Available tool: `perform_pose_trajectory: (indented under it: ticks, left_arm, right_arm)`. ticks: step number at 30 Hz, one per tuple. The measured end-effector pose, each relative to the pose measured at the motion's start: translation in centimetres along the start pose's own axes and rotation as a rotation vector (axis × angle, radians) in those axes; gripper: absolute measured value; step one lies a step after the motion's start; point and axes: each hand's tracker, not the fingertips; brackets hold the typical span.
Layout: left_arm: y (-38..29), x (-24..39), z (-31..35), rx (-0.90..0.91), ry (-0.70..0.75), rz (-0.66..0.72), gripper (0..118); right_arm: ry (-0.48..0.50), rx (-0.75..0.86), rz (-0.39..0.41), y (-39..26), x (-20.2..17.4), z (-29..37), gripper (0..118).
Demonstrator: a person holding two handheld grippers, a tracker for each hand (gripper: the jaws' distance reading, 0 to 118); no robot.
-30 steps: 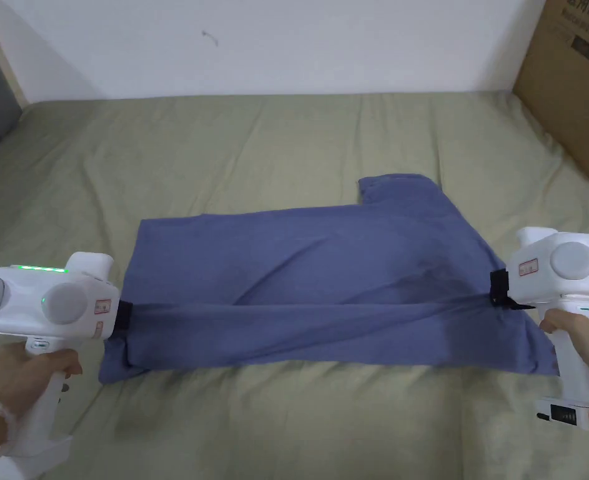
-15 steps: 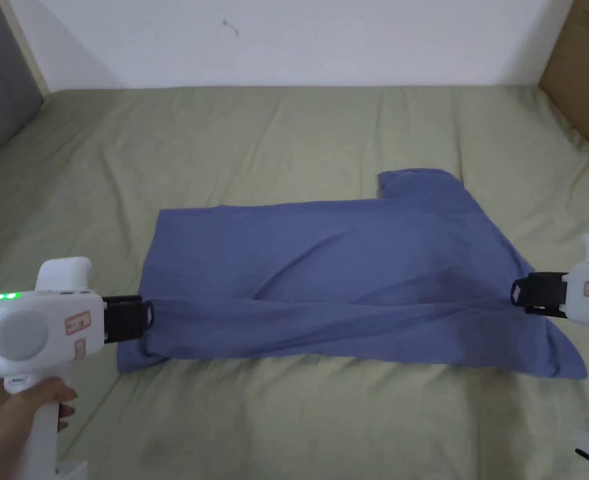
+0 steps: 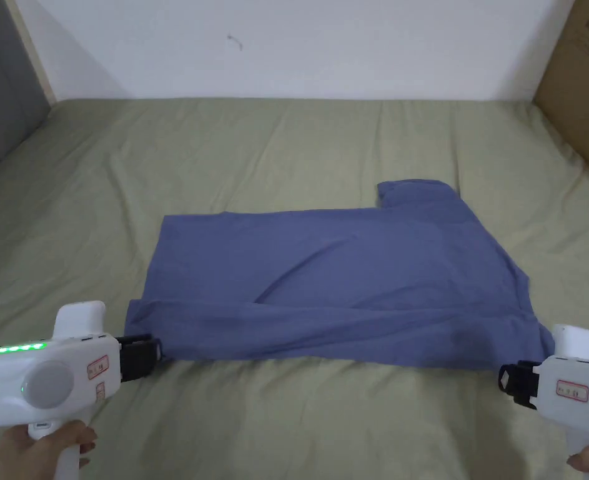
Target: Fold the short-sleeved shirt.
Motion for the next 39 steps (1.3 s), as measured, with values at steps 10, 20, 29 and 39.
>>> perform_pose_trajectory:
  ticks: [10, 20, 29, 39]
  left_arm:
    - [0.0, -0.7, -4.7, -0.080, -0.029, 0.065, 7]
    - [0.2, -0.5, -4.2, -0.082, -0.027, -0.017, 6]
    - [1.2, 0.6, -2.3, -0.084, -0.013, -0.070, 6]
    - [2.0, 0.3, 3.3, -0.031, -0.016, -0.132, 6]
  right_arm:
    - [-0.036, -0.019, -0.018, -1.1, 1.7, 0.2, 1]
    - [-0.108, 0.019, -0.029, 4.0, 5.0, -2.6, 68]
    - [-0.083, -0.077, -0.005, 4.4, 4.7, -5.3, 9]
    - [-0.046, -0.036, 0.009, 3.4, 3.5, 1.7, 9]
